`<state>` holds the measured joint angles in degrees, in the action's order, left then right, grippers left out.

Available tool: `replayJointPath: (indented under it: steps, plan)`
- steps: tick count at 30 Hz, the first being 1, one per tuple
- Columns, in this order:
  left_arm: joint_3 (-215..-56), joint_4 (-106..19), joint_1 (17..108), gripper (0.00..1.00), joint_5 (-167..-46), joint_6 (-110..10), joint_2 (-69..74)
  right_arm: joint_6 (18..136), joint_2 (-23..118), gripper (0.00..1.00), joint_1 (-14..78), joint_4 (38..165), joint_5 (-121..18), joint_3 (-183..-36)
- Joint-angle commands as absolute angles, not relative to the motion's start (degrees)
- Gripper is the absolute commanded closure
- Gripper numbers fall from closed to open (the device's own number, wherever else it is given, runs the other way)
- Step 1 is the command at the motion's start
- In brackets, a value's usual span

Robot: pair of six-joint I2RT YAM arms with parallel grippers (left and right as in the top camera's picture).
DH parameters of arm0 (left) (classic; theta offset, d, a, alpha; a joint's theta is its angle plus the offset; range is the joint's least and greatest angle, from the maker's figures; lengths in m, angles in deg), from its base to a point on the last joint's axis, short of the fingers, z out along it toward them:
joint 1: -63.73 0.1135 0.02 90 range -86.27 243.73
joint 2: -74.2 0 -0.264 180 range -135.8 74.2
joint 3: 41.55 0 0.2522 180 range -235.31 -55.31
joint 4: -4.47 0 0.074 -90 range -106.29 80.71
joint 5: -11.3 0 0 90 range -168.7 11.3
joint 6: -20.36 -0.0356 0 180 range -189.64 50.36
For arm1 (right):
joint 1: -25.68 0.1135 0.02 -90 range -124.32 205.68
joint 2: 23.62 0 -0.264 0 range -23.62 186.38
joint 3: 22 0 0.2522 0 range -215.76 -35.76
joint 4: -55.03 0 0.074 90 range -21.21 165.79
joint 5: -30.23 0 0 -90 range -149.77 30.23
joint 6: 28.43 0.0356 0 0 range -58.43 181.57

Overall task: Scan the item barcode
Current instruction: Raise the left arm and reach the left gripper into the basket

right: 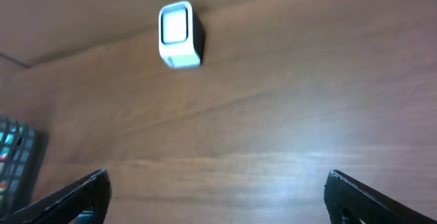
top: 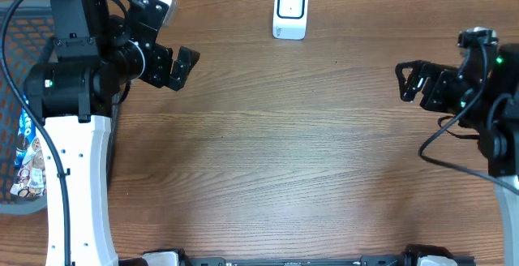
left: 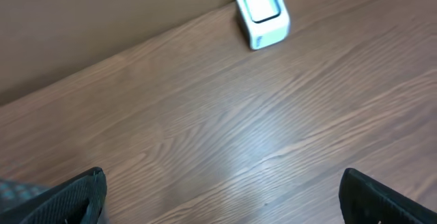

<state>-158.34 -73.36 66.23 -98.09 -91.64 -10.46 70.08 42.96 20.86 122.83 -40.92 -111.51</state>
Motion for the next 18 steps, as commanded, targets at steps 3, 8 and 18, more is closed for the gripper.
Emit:
replayJointPath:
  steps: [3, 8, 18]
  plan:
    - [-159.84, -74.15, 66.34, 0.00, -105.55, -86.35, -10.48, 71.63, 44.04, 0.00, 21.12, 123.68, -37.99, -113.08]
    - [-159.84, -74.98, 66.34, 0.00, -105.50, -82.55, -10.48, 71.59, 44.04, 0.00, 21.12, 123.79, -38.28, -113.04]
    - [-163.97, -71.59, 67.54, 0.07, -75.25, -68.60, -10.50, 71.59, 44.08, 0.00, 21.12, 125.08, -38.25, -113.04]
